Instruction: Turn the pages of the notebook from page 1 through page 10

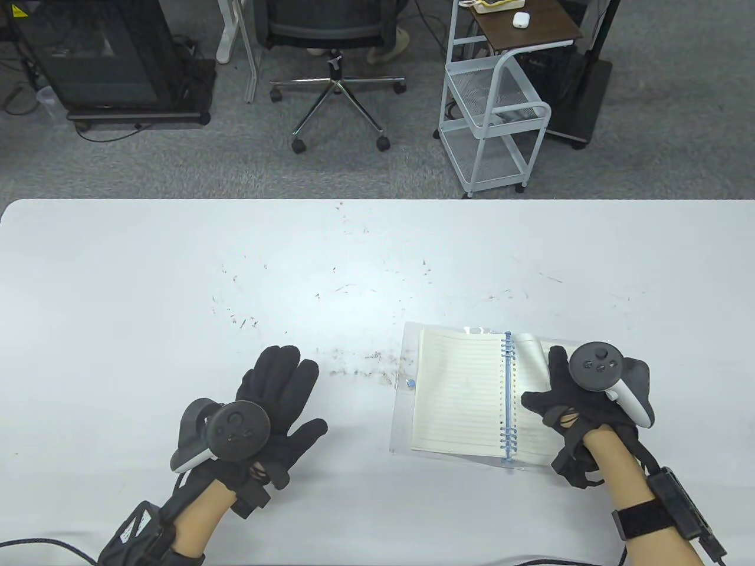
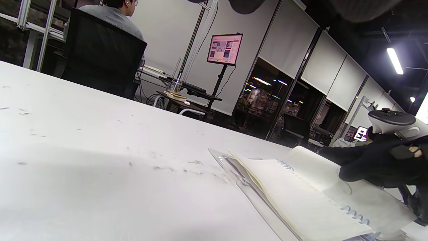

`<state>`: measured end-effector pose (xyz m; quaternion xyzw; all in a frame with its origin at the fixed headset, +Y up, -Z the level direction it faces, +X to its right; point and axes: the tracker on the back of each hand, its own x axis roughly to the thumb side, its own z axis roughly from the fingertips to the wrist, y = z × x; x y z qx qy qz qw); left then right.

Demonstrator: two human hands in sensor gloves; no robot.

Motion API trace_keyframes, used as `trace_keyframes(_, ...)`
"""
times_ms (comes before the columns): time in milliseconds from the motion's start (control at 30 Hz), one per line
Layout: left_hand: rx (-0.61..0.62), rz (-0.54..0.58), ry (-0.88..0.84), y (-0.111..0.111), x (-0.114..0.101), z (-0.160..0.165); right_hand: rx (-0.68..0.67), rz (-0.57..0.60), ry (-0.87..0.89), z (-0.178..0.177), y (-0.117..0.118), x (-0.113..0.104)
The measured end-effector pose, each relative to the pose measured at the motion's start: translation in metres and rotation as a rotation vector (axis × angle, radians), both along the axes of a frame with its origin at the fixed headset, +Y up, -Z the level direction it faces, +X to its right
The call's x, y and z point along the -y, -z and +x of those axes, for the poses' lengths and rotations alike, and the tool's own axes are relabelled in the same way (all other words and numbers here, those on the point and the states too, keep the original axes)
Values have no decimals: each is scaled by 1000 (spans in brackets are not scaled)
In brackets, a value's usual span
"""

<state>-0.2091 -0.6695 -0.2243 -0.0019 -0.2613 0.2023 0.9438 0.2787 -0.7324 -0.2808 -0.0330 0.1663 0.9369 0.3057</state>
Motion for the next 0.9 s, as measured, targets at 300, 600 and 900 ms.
trace_keyframes(300, -1, 2, -6, 0, 0, 0, 163, 43, 130, 38, -6, -23)
trace_keyframes(600, -8, -3, -4, 1, 1, -1, 329, 85, 380, 62, -14, -28)
trace_keyframes(900, -7, -2, -5, 1, 0, -1, 229, 73, 425, 41, -13, -36)
